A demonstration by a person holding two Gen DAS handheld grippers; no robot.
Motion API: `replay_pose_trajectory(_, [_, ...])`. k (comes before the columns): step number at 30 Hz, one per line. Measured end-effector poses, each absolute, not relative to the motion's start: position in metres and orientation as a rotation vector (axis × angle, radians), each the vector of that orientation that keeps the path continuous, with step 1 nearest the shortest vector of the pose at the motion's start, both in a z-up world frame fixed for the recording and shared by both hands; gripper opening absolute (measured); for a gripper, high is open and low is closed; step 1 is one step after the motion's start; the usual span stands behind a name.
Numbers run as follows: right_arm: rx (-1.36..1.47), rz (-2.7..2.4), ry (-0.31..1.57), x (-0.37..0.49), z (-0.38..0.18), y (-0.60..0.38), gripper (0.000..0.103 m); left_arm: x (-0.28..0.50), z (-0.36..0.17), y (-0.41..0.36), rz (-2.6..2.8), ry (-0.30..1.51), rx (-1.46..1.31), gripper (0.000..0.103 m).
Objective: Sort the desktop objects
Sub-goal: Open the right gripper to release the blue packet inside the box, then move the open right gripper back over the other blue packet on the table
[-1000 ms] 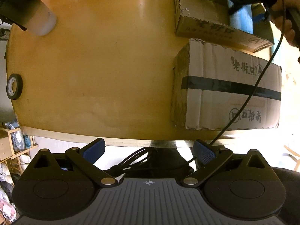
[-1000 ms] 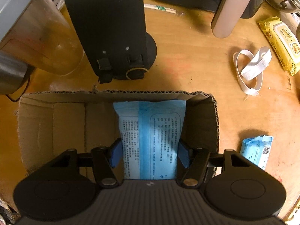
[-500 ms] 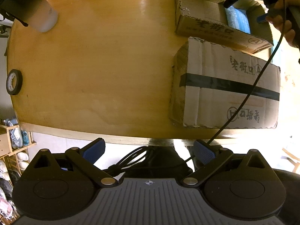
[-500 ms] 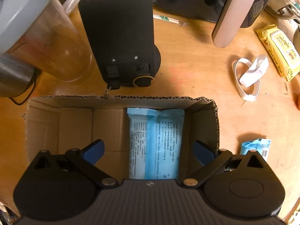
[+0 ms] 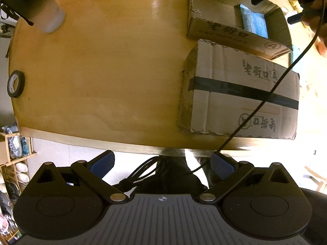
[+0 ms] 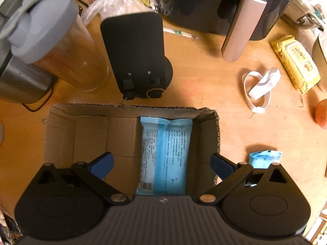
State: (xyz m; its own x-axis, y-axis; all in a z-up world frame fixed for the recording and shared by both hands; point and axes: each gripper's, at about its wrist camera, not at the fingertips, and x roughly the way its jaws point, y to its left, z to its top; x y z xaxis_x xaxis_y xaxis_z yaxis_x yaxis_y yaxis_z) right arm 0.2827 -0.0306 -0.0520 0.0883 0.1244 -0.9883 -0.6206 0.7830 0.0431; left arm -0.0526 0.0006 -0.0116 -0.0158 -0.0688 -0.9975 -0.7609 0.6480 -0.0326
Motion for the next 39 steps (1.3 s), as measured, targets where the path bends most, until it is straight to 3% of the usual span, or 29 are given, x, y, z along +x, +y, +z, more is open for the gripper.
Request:
replay_pose_trajectory(15, [-0.422,0.571,1.348,0.292,-0.022,-0.065,0.103,-0.040,0.002,-0.028,0.624,1.469,-0.713,0.103])
replay_pose_trajectory(39, [-0.389,0.523,1.371,0.323,-0.034,-0.132,0.103,-0.006,0.002,-0.074,0.608,1.504,-0.684,0.103])
